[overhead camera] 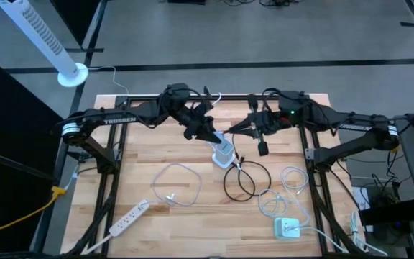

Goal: Plug in charger cables
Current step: Insert the top black charger cable into the purple charger adapter

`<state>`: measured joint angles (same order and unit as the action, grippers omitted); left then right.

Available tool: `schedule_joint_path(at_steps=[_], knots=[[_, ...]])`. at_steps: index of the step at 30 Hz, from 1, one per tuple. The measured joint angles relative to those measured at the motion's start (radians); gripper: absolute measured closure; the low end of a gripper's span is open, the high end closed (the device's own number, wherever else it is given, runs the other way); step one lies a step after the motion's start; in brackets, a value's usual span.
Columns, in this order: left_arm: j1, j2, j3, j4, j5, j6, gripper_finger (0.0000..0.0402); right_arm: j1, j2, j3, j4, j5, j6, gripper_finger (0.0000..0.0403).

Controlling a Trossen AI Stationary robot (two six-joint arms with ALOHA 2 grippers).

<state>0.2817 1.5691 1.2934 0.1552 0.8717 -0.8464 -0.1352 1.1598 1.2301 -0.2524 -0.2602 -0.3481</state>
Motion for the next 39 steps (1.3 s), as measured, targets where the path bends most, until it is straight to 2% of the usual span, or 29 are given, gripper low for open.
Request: schedule_joint_path(at_steps=[7, 11, 18, 33, 39], knots=[[0.000, -0.013, 0.000, 0.002, -0.032, -0.047, 0.0284, -0.003, -0.038, 0.000, -0.012, 0.002, -0.092, 0.0389], [0.002, -0.012, 0.000, 0.007, -0.072, -0.057, 0.0284, -0.003, -0.032, 0.001, -0.090, 0.003, -0.109, 0.0389], [0.003, -0.012, 0.000, 0.001, -0.077, -0.064, 0.0284, -0.003, -0.026, 0.001, -0.136, 0.088, -0.131, 0.0389], [0.002, -0.008, 0.000, -0.009, -0.098, -0.028, 0.0284, -0.003, -0.024, 0.001, -0.096, 0.077, -0.142, 0.0389], [0.002, -0.008, 0.000, -0.009, -0.099, -0.007, 0.0284, -0.003, -0.024, 0.001, -0.095, 0.042, -0.142, 0.0389]])
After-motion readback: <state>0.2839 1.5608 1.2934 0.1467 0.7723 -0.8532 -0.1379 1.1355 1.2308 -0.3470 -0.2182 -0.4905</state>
